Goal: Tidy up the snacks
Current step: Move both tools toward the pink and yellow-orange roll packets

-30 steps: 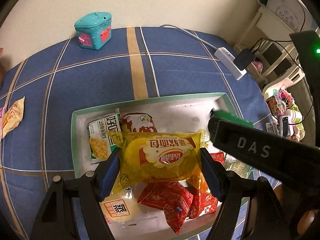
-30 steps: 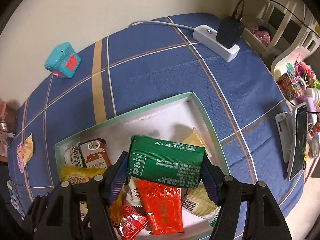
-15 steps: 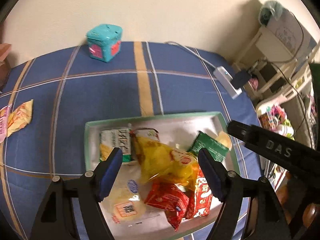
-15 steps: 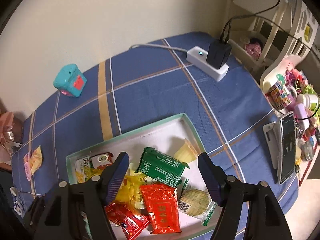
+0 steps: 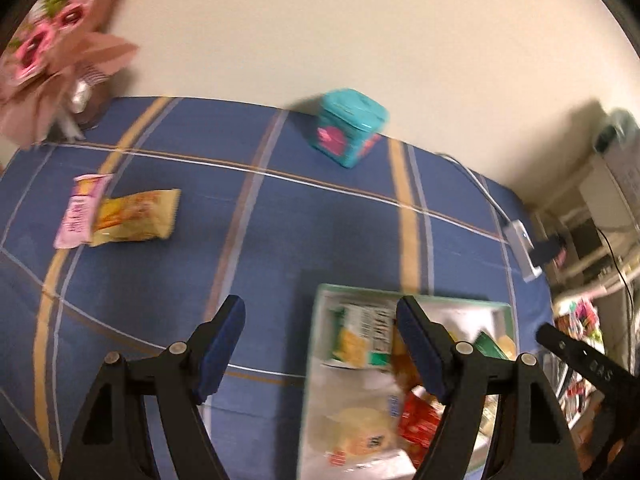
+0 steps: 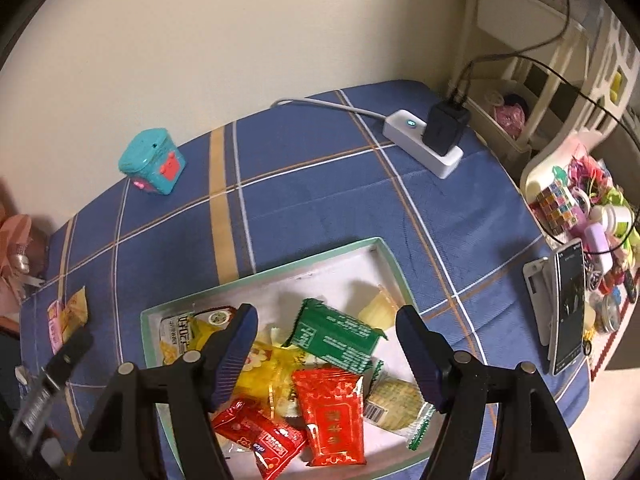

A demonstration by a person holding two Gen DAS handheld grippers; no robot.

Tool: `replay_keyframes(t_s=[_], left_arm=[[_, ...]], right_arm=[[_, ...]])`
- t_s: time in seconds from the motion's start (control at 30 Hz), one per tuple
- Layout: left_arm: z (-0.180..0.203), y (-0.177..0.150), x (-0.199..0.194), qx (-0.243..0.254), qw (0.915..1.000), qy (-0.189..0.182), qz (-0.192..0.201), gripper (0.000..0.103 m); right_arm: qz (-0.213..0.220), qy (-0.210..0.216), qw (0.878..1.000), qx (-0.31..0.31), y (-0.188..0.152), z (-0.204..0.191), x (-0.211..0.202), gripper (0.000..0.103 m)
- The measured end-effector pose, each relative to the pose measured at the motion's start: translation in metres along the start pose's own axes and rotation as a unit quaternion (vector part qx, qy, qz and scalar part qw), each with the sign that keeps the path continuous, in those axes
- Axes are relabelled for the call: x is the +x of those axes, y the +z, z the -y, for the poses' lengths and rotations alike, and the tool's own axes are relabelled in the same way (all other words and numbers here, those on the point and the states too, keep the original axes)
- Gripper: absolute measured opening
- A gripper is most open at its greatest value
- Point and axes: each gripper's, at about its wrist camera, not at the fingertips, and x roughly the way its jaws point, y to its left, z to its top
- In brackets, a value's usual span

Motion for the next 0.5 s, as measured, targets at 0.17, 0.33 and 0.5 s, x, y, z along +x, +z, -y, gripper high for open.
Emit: replay_keyframes(t_s=[0.17,0.33,0.5], left_arm=[[-0.024,0.005,-0.004,-0.02,0.9994,0.024,0.013,0.088],[-0.036,0.008,-0.007,-0.025,0.9989,0.035,0.019,0.088],[-0.042,0.009,-0.011,-0.022,0.9982,0.047,0.03,0.092]], right_arm=[[0.003,0.005,1.0,-0.023,-0.002,-0.02,-0.002,0.075],[0.005,0.009,0.999,-0.039,-0.005,-0.036,-0.004,0.075],[0.012,0.011,0.999,-0.042,-0.007,-0.048,-0.005,0.094]])
